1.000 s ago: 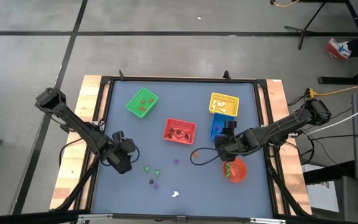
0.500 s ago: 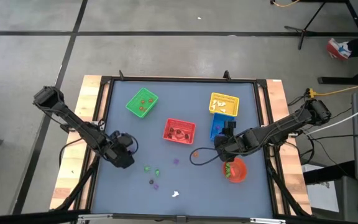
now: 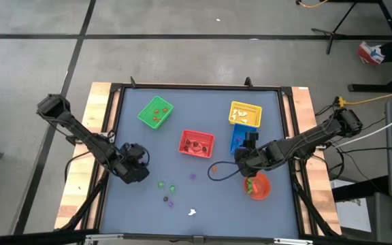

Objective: Sort Halloween decoration
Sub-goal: Put the violet spider toy into the blue bin

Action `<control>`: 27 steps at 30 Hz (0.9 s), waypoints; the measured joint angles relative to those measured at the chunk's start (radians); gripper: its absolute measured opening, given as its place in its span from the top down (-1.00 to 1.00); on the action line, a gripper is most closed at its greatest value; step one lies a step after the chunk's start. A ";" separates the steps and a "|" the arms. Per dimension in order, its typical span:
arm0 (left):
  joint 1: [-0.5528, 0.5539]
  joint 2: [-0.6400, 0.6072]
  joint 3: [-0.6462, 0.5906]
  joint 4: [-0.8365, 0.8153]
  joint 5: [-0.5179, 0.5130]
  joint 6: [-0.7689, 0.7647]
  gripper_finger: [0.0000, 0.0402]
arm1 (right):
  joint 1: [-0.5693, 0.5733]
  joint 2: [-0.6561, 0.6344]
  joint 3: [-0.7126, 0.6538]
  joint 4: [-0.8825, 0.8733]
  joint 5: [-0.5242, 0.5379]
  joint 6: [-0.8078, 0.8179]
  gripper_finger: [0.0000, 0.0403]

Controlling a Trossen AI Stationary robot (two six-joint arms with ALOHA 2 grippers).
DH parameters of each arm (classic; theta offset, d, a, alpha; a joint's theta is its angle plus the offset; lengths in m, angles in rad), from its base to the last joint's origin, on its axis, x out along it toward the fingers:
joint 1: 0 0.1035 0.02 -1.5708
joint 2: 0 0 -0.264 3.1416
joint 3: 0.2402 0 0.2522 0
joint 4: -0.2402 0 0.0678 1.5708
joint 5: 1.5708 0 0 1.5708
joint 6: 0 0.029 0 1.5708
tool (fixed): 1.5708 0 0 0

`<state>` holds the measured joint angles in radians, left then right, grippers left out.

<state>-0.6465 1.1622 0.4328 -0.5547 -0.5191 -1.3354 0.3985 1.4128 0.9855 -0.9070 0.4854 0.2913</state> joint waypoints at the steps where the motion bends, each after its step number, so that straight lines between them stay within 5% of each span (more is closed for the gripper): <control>1: -0.010 0.000 0.000 0.005 -0.032 -0.001 -0.05 | 0.000 0.000 0.000 0.000 0.000 0.000 -0.08; 13: -0.179 0.000 -0.010 0.035 -0.258 -0.158 -0.05 | 0.000 0.000 0.000 0.000 0.000 0.000 -0.08; 27: -0.200 0.001 -0.138 0.213 -0.264 -0.306 -0.05 | 0.000 0.000 0.000 0.001 0.000 0.000 -0.08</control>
<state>-0.8467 1.1629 0.2943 -0.3420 -0.7831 -1.6418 0.3985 1.4128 0.9855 -0.9062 0.4854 0.2913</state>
